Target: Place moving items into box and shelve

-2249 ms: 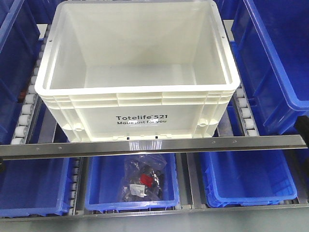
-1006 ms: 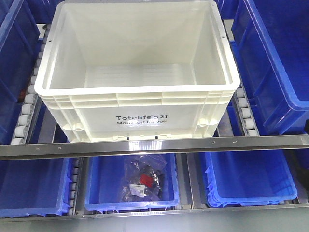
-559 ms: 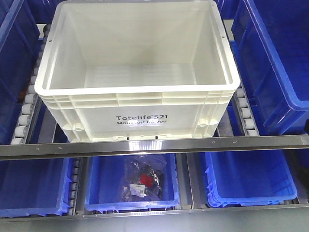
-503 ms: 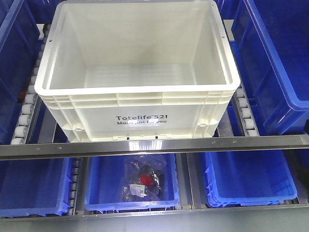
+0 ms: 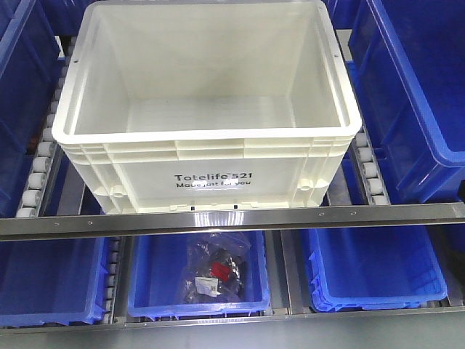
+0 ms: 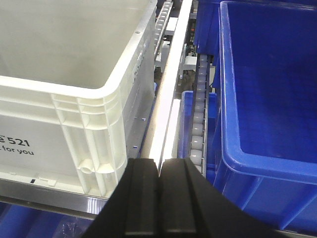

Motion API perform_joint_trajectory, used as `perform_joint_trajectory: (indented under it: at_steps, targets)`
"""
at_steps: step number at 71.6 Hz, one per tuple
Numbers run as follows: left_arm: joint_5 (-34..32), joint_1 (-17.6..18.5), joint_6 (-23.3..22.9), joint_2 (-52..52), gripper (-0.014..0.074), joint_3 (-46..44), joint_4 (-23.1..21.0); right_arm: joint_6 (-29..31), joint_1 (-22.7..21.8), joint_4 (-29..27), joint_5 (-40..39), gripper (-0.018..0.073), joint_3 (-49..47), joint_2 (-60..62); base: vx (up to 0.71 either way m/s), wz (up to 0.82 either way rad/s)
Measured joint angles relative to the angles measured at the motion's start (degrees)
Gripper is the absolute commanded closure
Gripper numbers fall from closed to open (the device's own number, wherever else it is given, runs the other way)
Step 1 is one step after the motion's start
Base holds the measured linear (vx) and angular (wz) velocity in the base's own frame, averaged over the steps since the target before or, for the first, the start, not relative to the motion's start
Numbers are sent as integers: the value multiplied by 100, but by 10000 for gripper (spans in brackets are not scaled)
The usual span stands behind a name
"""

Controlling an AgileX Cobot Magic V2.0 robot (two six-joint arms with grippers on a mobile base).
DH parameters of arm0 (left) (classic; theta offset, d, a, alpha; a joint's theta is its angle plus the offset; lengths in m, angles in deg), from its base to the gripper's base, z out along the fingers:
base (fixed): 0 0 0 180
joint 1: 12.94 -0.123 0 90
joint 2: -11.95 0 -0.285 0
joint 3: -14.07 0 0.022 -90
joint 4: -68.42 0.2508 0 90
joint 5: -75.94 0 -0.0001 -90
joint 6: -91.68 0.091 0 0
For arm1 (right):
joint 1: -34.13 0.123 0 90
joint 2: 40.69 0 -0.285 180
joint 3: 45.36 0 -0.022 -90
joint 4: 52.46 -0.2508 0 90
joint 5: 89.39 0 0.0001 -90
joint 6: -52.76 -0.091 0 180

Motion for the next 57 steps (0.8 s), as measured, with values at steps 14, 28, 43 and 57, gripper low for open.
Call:
perform_joint_trajectory:
  at_steps: [14, 28, 43, 57]
  targets:
    - [-346, 0, -241, 0, 624, 557, 279, 0, 0, 0, 12, 574, 0, 0, 0, 0]
    - [-537, 0, -259, -464, 624, 1453, 288, 0, 0, 0, 12, 574, 0, 0, 0, 0]
    - [-722, 0, -259, -1284, 624, 2249, 288, 0, 0, 0, 3, 574, 0, 0, 0, 0]
    - [-650, 0, -259, -1319, 624, 2249, 288, 0, 0, 0, 17, 574, 5, 0, 0, 0]
